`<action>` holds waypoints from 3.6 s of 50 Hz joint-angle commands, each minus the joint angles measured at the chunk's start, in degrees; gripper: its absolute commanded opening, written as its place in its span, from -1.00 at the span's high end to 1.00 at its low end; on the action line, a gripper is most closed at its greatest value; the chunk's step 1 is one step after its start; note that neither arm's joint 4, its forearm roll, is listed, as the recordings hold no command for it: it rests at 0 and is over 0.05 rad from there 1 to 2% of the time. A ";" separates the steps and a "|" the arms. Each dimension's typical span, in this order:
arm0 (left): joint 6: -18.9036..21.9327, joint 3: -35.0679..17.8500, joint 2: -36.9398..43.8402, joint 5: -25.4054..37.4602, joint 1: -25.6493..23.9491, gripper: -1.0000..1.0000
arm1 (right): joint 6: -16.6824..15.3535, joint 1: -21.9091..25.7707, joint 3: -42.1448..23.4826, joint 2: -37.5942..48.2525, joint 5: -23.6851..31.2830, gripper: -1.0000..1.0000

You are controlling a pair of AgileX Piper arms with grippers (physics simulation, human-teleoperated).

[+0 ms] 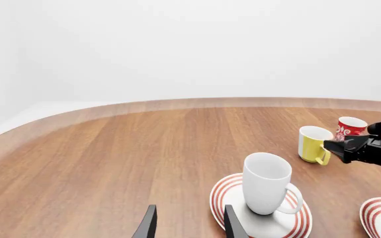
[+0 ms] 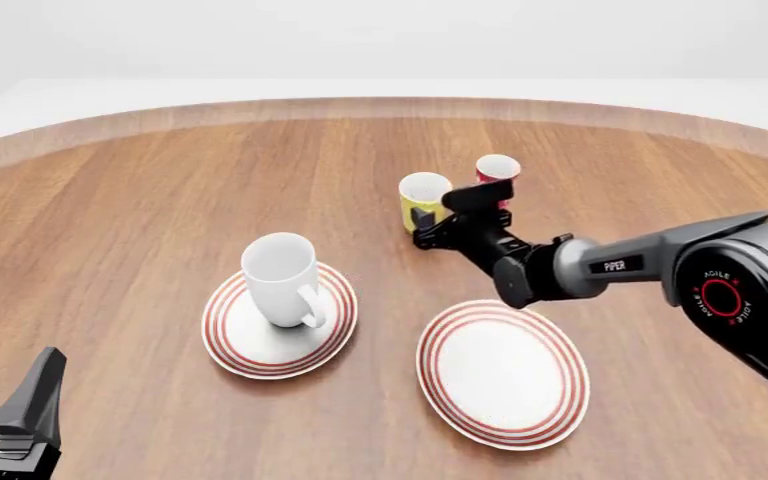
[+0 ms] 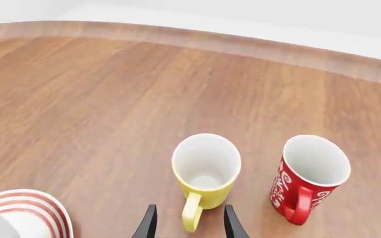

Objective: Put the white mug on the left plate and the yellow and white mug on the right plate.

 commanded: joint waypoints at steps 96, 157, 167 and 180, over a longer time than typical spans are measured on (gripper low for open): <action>0.00 0.00 0.00 0.00 0.00 -1.00 | -1.94 2.54 7.47 -3.79 -5.30 1.00; 0.00 0.00 0.00 0.00 0.00 -1.00 | -1.40 1.87 43.17 -39.18 -9.44 1.00; 0.00 0.00 0.00 0.00 0.00 -1.00 | -0.99 1.37 48.30 -45.48 -8.37 1.00; 0.00 0.00 0.00 0.00 0.00 -1.00 | -0.71 1.18 54.62 -50.79 -8.40 1.00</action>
